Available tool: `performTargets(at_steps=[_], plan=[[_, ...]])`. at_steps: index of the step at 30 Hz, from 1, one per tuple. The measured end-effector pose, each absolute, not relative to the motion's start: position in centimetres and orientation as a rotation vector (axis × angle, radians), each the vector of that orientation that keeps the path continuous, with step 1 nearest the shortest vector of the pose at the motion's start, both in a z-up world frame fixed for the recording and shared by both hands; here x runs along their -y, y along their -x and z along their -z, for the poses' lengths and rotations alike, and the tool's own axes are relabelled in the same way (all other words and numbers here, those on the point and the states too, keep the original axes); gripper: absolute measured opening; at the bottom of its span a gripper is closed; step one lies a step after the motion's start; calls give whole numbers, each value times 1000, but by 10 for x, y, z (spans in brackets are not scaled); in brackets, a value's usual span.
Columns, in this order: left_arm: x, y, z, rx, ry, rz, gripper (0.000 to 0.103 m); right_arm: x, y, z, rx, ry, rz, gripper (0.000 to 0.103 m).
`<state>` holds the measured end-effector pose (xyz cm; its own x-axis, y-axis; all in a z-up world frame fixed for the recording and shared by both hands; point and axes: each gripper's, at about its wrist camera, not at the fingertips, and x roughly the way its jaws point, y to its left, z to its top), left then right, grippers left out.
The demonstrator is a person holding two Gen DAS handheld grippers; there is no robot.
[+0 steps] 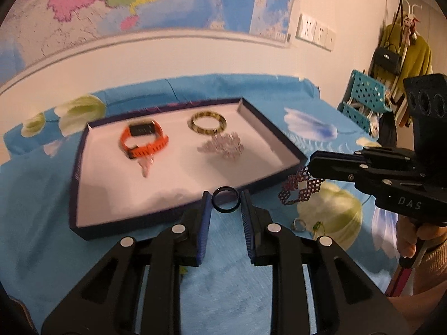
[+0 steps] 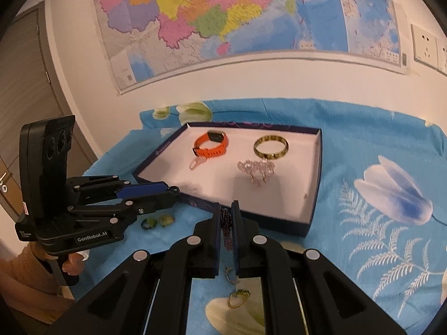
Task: Organize jewelry
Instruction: 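Carry the black ring and red beaded bracelet over the navy box with both tools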
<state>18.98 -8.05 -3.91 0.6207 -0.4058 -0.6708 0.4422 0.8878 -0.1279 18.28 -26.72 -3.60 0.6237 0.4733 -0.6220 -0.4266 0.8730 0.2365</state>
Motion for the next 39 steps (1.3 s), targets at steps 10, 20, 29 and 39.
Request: performTargets(at_steps=[10, 20, 29, 39], plan=[[65, -207, 28, -735, -46, 444, 22, 257, -202, 14, -679, -67, -546, 6], [56, -231, 36, -757, -59, 397, 22, 249, -234, 19, -693, -100, -547, 6], [52, -252, 51, -798, -60, 374, 22, 248, -262, 40, -758, -187, -567, 6], [51, -267, 69, -850, -61, 348, 22, 257, -282, 63, -822, -203, -474, 6]])
